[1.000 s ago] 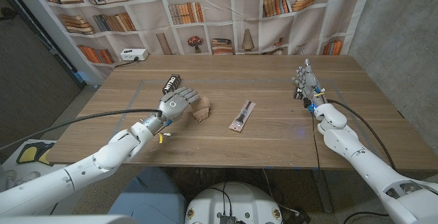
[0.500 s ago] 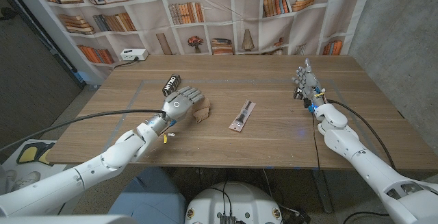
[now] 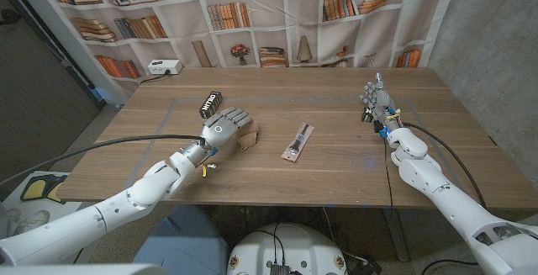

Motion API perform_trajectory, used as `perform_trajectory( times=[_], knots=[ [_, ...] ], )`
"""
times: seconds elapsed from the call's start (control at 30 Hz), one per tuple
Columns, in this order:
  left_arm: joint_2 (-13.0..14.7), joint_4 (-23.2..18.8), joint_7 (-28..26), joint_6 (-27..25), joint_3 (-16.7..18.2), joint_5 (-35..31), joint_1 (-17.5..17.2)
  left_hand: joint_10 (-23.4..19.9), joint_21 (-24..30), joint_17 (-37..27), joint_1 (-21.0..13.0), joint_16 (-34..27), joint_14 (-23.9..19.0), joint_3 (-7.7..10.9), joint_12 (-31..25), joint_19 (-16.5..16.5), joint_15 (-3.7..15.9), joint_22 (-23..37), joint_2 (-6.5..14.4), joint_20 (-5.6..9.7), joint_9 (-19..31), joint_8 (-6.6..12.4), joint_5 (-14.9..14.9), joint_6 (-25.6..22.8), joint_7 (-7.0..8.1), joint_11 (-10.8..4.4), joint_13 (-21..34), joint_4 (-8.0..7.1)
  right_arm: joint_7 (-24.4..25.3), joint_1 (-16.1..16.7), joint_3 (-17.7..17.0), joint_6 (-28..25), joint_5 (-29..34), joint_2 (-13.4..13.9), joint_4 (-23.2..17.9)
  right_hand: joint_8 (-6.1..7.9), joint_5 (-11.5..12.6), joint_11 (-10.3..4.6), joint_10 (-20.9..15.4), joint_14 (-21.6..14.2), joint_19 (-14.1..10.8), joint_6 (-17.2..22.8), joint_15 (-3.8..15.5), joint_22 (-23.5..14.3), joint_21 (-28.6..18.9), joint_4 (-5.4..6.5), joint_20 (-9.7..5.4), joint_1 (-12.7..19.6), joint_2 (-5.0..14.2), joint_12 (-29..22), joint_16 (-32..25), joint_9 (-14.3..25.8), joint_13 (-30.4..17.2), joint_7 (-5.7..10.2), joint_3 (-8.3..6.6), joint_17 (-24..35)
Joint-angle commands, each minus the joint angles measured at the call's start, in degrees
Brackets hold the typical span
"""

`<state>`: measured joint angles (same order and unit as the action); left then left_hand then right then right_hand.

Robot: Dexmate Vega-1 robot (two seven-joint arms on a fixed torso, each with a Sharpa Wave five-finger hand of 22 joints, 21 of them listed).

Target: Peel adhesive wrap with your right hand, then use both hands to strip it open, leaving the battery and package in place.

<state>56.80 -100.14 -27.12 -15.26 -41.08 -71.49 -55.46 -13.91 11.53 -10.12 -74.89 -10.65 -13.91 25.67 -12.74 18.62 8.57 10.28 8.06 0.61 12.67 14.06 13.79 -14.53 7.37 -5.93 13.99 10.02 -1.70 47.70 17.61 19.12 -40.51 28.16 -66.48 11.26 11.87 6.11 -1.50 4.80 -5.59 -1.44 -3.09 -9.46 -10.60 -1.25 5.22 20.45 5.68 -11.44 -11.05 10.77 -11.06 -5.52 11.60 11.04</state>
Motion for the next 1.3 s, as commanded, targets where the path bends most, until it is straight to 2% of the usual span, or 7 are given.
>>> perform_trajectory(
  times=[0.03,0.57,1.3],
  knots=[
    [0.0,0.4,-0.1,-0.3,-0.7,0.1,0.2,-0.1,0.3,-0.1,-0.5,-0.2,0.1,-0.20,-0.4,0.0,-0.28,0.2,0.0,-0.13,0.1,-0.13,0.3,-0.1,-0.07,-0.01,0.2,0.02,0.2,0.1,0.0,-0.1,0.0,0.2,-0.3,0.08,0.0,-0.09,0.0,0.2,0.2,0.0,0.31,-0.3,-0.2,-0.18,-0.11,-0.1,0.37,-0.2,-0.4,0.2,-0.2,0.07,-0.15,0.3],
    [-1.3,1.9,-0.6,0.0,-1.9,0.0,1.7,0.0,0.3,-0.1,-1.9,-0.1,0.4,0.20,-0.5,-0.4,-0.38,0.2,0.4,-0.32,0.2,-0.31,0.5,0.0,-0.21,0.27,0.3,0.35,0.6,0.3,-0.1,-0.6,0.0,0.4,-0.9,0.07,0.0,-0.05,0.0,0.2,0.2,0.1,0.29,-0.3,-0.3,-0.16,-0.11,-0.2,0.38,-0.2,-0.4,0.2,-0.2,0.11,-0.18,0.3],
    [-2.8,2.7,0.0,1.0,-3.5,-0.6,4.3,-2.1,0.8,-0.3,-2.0,-0.8,-1.7,0.00,-1.4,0.5,0.07,0.3,0.8,-0.19,0.2,0.54,0.6,-2.7,0.36,-0.15,0.5,-0.40,0.1,0.3,-0.5,-0.4,-0.3,0.7,-0.7,0.10,0.0,-0.16,0.0,0.2,0.2,0.1,0.40,-0.3,-0.3,-0.18,-0.10,-0.2,0.40,-0.2,-0.5,0.2,-0.2,0.35,-0.25,0.3]
  ],
)
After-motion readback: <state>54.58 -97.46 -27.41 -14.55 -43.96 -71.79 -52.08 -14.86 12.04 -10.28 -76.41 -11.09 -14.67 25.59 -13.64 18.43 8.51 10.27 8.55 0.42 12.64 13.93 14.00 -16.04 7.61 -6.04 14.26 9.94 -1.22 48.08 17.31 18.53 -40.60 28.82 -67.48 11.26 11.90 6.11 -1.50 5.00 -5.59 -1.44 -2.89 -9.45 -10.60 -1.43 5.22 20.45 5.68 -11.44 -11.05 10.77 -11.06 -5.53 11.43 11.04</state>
